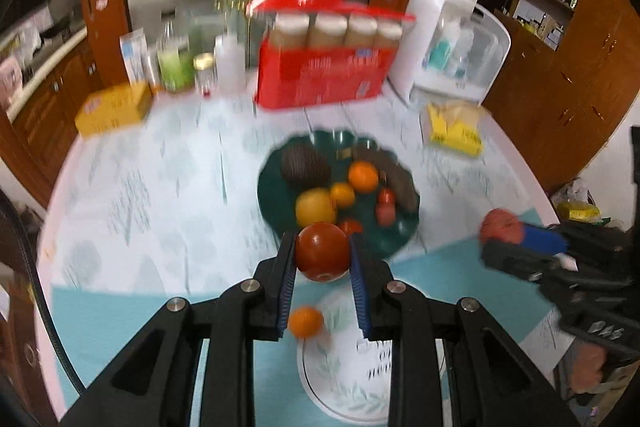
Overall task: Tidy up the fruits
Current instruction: 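Lift tomato and red fruit and carry them toward the green plate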
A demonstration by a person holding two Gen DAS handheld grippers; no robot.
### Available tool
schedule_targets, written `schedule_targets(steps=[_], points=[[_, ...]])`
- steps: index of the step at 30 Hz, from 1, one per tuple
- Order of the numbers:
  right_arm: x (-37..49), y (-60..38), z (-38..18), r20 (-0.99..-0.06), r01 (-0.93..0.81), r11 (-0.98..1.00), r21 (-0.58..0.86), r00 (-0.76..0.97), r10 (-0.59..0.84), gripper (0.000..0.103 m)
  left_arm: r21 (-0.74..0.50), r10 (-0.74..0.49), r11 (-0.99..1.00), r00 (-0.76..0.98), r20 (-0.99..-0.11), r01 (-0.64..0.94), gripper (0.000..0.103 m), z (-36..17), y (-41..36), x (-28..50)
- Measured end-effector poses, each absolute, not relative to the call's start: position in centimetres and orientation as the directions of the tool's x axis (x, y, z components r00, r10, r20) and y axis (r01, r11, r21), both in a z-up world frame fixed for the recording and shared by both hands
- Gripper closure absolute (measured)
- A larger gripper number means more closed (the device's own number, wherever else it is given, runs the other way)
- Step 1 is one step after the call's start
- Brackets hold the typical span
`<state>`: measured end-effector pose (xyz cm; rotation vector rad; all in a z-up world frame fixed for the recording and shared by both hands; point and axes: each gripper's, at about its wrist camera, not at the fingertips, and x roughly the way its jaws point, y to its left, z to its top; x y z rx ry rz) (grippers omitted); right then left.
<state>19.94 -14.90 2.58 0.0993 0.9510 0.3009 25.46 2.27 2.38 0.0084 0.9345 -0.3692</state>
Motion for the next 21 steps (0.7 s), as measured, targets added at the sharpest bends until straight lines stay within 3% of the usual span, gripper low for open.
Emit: schedule_targets(steps=[5,10,14,21], points=[[22.1,-15.9,8.9,-0.728,-0.2,0.96,0.195,0.626,0.278,0.073,-0.158,-0.313,0.937,0.547,-0.776,0.312,0.079,5.7,1.4,28.2],[25.2,-17.1,11.7,-0.695,-0.151,0.974,0.17,0.682,0.227,0.073,-0.182,-0.32,0.94,0.557,-0.767,0.289,0.079,7.2,0.4,31.3],[28.4,-18.2,9.8,-0.726,-0.107,0.979,0.172,0.658,0.199,0.073,-0.189,-0.315,0.943,0.541,-0.78,0.275,0.079,5.6,-1.1,33.7],[32.6,-18.8,0.0,-0.824,-0.078,0.984,0.159,0.538,0.176,0.073,-0.205,-0.293,0.95,0.453,-0.842,0.234,0.079,-1.3,-3.5,37.4]])
